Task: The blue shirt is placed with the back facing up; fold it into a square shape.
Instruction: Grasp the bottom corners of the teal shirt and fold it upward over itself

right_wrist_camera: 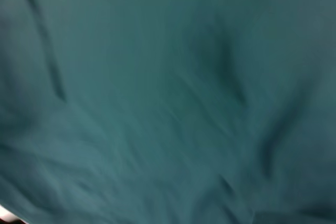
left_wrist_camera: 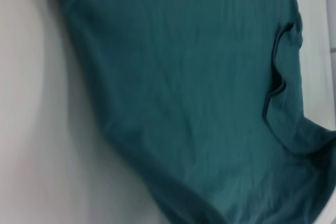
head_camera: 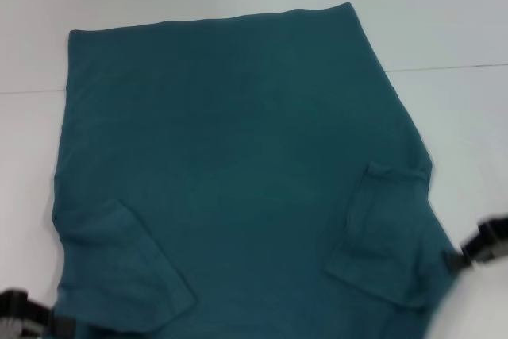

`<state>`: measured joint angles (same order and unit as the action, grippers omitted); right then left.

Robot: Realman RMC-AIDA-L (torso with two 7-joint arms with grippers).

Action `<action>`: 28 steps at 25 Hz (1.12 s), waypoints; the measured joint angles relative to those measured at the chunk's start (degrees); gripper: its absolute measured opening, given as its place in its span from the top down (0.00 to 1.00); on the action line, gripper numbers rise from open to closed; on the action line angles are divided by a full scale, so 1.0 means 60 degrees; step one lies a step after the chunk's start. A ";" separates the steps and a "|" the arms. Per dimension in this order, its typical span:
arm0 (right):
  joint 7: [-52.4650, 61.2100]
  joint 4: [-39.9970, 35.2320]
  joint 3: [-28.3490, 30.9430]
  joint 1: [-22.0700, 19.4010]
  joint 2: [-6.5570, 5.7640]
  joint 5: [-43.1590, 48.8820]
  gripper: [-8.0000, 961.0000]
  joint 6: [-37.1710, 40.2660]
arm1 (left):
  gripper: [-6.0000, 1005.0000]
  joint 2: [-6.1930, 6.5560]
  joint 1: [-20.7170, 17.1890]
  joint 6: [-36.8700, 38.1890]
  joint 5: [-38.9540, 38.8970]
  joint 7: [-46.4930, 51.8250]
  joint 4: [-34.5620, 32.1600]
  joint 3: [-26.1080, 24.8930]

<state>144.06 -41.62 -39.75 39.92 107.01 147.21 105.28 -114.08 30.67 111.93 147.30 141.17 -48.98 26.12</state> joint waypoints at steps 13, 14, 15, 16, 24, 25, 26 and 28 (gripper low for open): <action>0.0418 0.0054 0.1120 0.0567 -0.0096 -0.1815 0.95 -0.1930 | 0.98 0.0611 0.1558 -0.1798 -0.0030 0.1271 0.1020 -0.0126; 0.0475 0.0054 0.1117 0.0596 -0.0079 -0.1824 0.95 -0.2163 | 0.98 0.0641 0.1663 -0.1988 -0.0015 0.1344 0.1058 -0.0110; 0.0520 0.0061 0.1102 0.0627 -0.0058 -0.1830 0.95 -0.2385 | 0.98 0.0677 0.1775 -0.2167 0.0004 0.1401 0.1112 -0.0100; 0.0542 0.0068 0.1085 0.0651 -0.0042 -0.1835 0.95 -0.2537 | 0.98 0.0716 0.1890 -0.2286 0.0017 0.1428 0.1178 -0.0096; 0.0554 0.0078 0.1046 0.0884 0.0118 -0.1828 0.95 -0.3743 | 0.98 0.1040 0.2766 -0.3342 0.0114 0.1694 0.1811 0.0032; 0.0554 0.0078 0.1046 0.0884 0.0118 -0.1828 0.95 -0.3743 | 0.98 0.1059 0.2850 -0.3503 0.0117 0.1752 0.1857 0.0099; 0.0562 0.0082 0.1040 0.0894 0.0143 -0.1811 0.95 -0.3884 | 0.98 0.1062 0.2907 -0.3631 0.0116 0.1768 0.1883 0.0134; 0.0630 0.0083 0.1034 0.0911 0.0183 -0.1792 0.95 -0.4152 | 0.98 0.1064 0.3045 -0.4017 0.0072 0.1772 0.1992 0.0178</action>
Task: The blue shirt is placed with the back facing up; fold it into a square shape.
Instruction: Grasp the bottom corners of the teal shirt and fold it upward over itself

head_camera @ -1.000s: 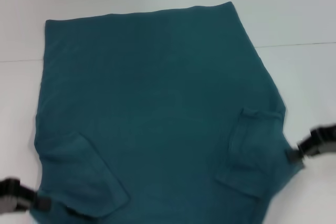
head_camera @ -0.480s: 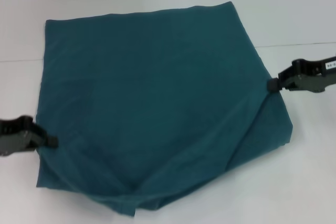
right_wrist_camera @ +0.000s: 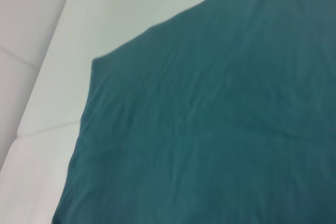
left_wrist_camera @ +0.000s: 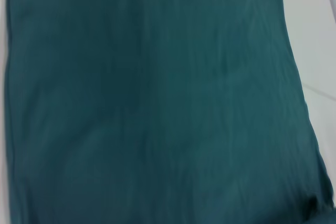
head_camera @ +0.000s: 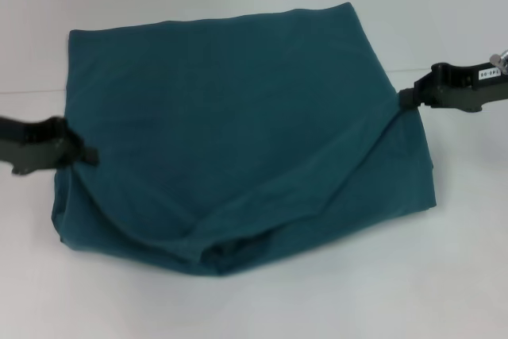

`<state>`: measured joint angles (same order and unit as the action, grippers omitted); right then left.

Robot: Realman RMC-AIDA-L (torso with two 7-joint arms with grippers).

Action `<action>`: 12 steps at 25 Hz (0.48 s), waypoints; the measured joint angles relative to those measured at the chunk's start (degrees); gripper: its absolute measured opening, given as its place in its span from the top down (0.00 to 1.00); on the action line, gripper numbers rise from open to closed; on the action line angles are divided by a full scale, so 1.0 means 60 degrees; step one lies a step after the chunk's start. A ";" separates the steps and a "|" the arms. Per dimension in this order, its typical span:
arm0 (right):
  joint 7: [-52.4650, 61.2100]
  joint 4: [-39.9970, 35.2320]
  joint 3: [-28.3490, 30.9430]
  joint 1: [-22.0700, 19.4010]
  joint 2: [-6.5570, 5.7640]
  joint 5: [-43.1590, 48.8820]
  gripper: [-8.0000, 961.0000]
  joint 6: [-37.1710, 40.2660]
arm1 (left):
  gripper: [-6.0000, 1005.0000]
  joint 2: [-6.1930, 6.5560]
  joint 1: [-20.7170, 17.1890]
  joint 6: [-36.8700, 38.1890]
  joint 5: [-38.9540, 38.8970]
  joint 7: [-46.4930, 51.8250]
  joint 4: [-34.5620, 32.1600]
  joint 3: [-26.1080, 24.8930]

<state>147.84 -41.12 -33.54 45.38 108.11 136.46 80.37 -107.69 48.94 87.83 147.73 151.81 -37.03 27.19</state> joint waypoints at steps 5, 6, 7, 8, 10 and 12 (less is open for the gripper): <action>0.0128 0.0005 -0.0397 0.0141 0.0149 0.0017 0.95 -0.0787 | 0.98 -0.0062 0.0360 -0.1529 -0.0067 -0.0042 0.0531 0.0376; 0.0130 0.0008 -0.0612 0.0181 0.0201 0.0030 0.95 -0.0954 | 0.98 -0.0116 0.0385 -0.1810 -0.0075 -0.0041 0.0598 0.0426; 0.0134 0.0017 -0.0893 0.0217 0.0248 0.0049 0.95 -0.1184 | 0.98 -0.0176 0.0404 -0.2158 -0.0078 -0.0042 0.0674 0.0462; 0.0135 0.0026 -0.1143 0.0248 0.0292 0.0065 0.95 -0.1368 | 0.98 -0.0221 0.0410 -0.2429 -0.0080 -0.0044 0.0733 0.0474; 0.0136 0.0042 -0.1663 0.0328 0.0371 0.0081 0.95 -0.1764 | 0.98 -0.0261 0.0393 -0.2895 -0.0082 -0.0055 0.0829 0.0477; 0.0135 0.0047 -0.2123 0.0420 0.0425 0.0095 0.95 -0.2133 | 0.98 -0.0273 0.0365 -0.3170 -0.0065 -0.0066 0.0874 0.0480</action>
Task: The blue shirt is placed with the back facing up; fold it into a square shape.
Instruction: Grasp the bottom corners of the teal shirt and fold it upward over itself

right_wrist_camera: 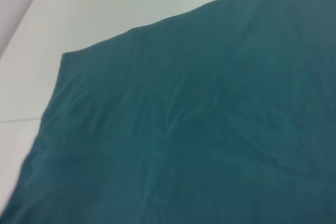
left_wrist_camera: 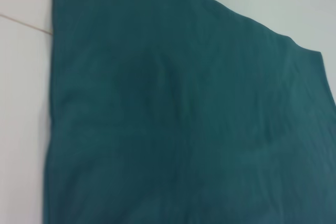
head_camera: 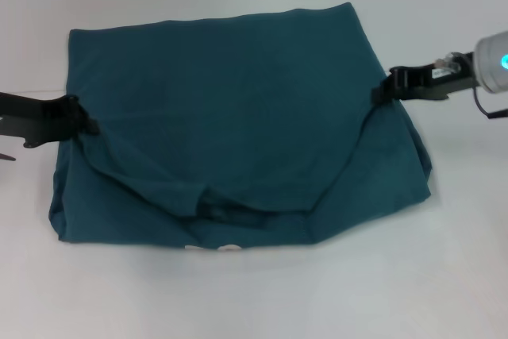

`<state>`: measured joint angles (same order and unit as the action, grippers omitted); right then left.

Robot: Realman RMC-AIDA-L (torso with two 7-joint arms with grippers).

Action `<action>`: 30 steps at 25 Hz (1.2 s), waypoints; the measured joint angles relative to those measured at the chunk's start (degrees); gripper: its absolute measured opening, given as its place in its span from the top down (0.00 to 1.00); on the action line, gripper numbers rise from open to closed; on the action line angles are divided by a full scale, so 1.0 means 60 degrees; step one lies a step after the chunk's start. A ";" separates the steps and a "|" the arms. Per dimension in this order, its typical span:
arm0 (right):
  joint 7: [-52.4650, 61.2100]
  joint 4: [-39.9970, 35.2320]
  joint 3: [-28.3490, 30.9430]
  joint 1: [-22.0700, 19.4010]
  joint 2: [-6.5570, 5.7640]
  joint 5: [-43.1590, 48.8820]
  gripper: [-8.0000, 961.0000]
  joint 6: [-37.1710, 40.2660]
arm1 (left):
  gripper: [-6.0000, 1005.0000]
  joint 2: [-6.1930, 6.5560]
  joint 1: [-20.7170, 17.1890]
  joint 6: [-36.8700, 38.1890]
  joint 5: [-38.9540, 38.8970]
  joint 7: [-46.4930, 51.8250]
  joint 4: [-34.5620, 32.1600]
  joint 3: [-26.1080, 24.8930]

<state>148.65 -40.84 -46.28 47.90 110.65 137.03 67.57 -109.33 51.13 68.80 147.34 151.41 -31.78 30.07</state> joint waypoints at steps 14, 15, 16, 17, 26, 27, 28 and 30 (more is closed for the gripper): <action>0.1035 0.0028 -0.0538 0.0818 0.0305 0.1870 0.95 -0.2308 | 0.98 -0.0030 -0.0088 -0.0872 0.0075 0.0108 0.0012 0.0012; 0.1015 0.0031 -0.0549 0.0859 0.0324 0.1869 0.95 -0.2441 | 0.98 -0.0030 -0.0081 -0.0964 0.0076 0.0109 0.0013 0.0012; 0.0995 0.0076 -0.0619 0.0909 0.0343 0.1872 0.95 -0.2637 | 0.98 -0.0030 -0.0075 -0.1068 0.0076 0.0100 0.0025 0.0012; 0.0984 0.0164 -0.0712 0.0958 0.0357 0.1873 0.95 -0.2810 | 0.98 -0.0031 -0.0062 -0.1184 0.0075 0.0074 0.0049 0.0014; 0.0969 0.1099 -0.1673 0.1089 0.0463 0.1875 0.95 -0.4154 | 0.98 -0.0339 -0.0139 -0.2401 0.0093 -0.0242 0.0069 0.0877; 0.0968 0.1093 -0.1668 0.1068 0.0473 0.1875 0.95 -0.4227 | 0.98 -0.0360 -0.0164 -0.2406 0.0083 -0.0245 -0.0038 0.0887; 0.0967 0.1071 -0.1654 0.1056 0.0476 0.1875 0.95 -0.4282 | 0.98 -0.0368 -0.0178 -0.2406 0.0065 -0.0245 -0.0132 0.0887; 0.0971 0.1022 -0.1616 0.1052 0.0469 0.1875 0.95 -0.4379 | 0.98 -0.0375 -0.0219 -0.2377 -0.0002 -0.0245 -0.0372 0.0863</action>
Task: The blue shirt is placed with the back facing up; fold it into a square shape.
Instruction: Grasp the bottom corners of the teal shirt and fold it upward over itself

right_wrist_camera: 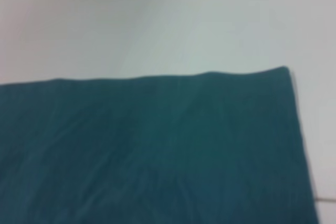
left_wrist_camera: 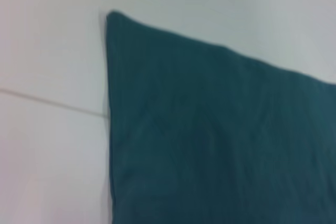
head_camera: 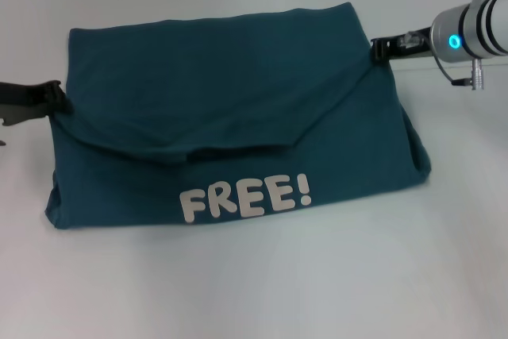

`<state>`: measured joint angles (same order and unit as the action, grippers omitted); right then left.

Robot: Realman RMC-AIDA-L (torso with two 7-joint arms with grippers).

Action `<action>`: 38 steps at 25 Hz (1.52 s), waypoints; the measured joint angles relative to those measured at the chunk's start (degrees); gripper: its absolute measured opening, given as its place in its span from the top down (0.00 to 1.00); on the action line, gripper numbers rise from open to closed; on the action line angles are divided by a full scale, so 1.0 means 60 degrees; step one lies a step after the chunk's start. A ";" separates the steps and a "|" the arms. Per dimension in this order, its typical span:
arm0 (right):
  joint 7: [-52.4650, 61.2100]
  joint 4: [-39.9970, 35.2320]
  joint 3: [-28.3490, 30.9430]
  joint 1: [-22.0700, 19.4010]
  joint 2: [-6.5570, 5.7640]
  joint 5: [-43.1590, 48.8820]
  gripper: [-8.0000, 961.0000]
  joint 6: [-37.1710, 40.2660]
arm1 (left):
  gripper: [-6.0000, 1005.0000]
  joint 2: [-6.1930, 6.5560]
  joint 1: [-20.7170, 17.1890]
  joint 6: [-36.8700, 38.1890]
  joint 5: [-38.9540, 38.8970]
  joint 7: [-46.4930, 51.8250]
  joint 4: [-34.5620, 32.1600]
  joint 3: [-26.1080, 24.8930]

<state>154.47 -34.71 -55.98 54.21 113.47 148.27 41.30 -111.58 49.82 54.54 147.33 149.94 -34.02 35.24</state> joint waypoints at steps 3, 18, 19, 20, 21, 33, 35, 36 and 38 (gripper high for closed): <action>0.0038 0.0007 0.0012 0.0000 -0.0020 -0.0001 0.95 -0.0307 | 0.98 0.0024 0.0006 -0.0064 -0.0030 -0.0021 -0.0043 -0.0008; 0.0278 0.0109 -0.0063 -0.0018 -0.0077 -0.0001 0.94 -0.0907 | 0.98 -0.0189 0.0155 -0.0508 -0.0037 -0.0240 -0.0278 0.0506; 0.0276 0.0135 -0.0067 -0.0017 -0.0083 -0.0001 0.94 -0.0930 | 0.98 -0.0176 0.0174 -0.0531 -0.0038 -0.0235 -0.0262 0.0504; 0.0259 0.0188 -0.0082 -0.0008 -0.0078 -0.0001 0.94 -0.0953 | 0.98 -0.0173 0.0193 -0.0560 -0.0039 -0.0234 -0.0241 0.0511; 0.0234 0.0256 -0.0105 0.0014 -0.0070 -0.0001 0.94 -0.0980 | 0.98 -0.0173 0.0202 -0.0598 -0.0041 -0.0238 -0.0226 0.0526; 0.0224 0.0585 -0.0221 0.0028 0.0081 0.0448 0.94 -0.1200 | 0.97 -0.0334 0.0213 -0.1149 0.0037 -0.0395 0.0115 0.0635; 0.0192 0.0585 -0.0237 0.0043 0.0096 0.0466 0.94 -0.1200 | 0.97 -0.0362 0.0212 -0.1162 0.0046 -0.0395 0.0118 0.0636; 0.0187 0.0584 -0.0256 0.0060 0.0096 0.0475 0.94 -0.1200 | 0.96 -0.0369 0.0212 -0.1162 0.0053 -0.0398 0.0118 0.0637; 0.0176 0.0578 -0.0299 0.0081 0.0105 0.0483 0.94 -0.1197 | 0.96 -0.0376 0.0205 -0.1132 0.0055 -0.0442 0.0111 0.0645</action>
<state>155.53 -31.24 -57.78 54.70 114.10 151.17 34.12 -113.84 51.05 47.75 147.66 147.29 -33.35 39.11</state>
